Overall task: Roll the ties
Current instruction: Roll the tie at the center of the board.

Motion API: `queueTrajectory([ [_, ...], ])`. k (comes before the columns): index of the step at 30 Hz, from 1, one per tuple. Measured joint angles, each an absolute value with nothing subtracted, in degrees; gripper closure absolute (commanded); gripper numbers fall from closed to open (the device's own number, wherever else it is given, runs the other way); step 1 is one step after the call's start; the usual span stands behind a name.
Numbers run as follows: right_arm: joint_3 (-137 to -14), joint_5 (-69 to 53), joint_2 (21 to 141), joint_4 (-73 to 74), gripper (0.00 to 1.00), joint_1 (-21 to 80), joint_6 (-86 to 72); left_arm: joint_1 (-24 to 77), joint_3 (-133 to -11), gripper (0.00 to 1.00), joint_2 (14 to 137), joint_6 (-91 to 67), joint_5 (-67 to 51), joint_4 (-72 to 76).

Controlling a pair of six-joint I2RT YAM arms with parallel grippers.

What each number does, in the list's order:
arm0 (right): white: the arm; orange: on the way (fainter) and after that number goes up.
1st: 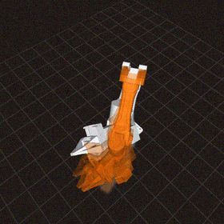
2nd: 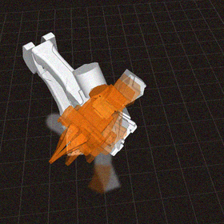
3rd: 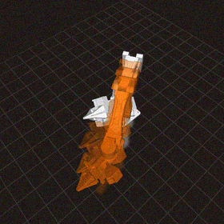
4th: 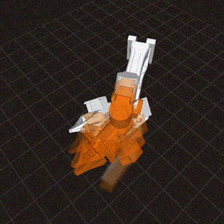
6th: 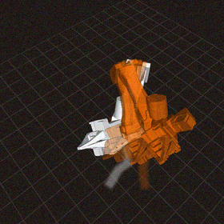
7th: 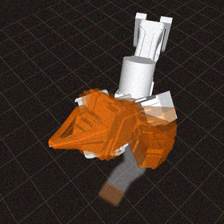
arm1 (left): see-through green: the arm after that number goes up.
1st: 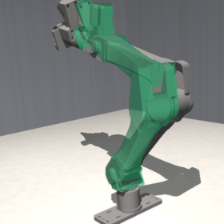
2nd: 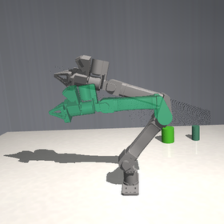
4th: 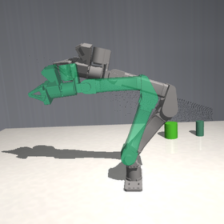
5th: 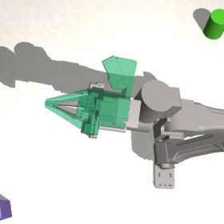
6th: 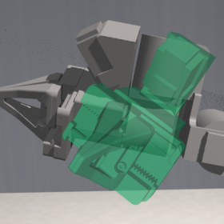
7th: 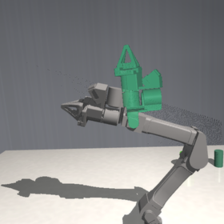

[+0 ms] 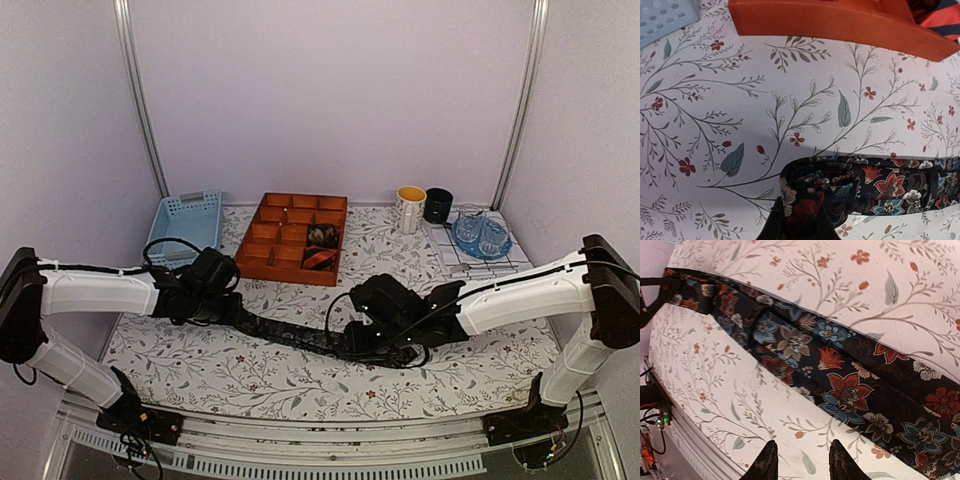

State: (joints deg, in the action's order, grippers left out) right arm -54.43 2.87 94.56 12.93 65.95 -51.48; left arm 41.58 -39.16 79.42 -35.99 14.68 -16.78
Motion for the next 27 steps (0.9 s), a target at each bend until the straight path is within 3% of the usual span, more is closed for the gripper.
queueTrajectory([
  [10,-55.64,6.55,84.77,11.68,0.61,65.84,-48.12,47.44,-47.86,1.00,86.56,-35.48,27.16,-25.76],
  [24,-42.59,8.25,82.89,9.34,0.61,59.35,-49.54,58.30,-63.40,1.00,102.80,-37.63,44.23,-41.01],
  [27,-41.52,8.21,82.89,8.64,0.61,59.07,-49.93,59.72,-65.34,0.88,104.95,-37.74,45.01,-42.24],
])
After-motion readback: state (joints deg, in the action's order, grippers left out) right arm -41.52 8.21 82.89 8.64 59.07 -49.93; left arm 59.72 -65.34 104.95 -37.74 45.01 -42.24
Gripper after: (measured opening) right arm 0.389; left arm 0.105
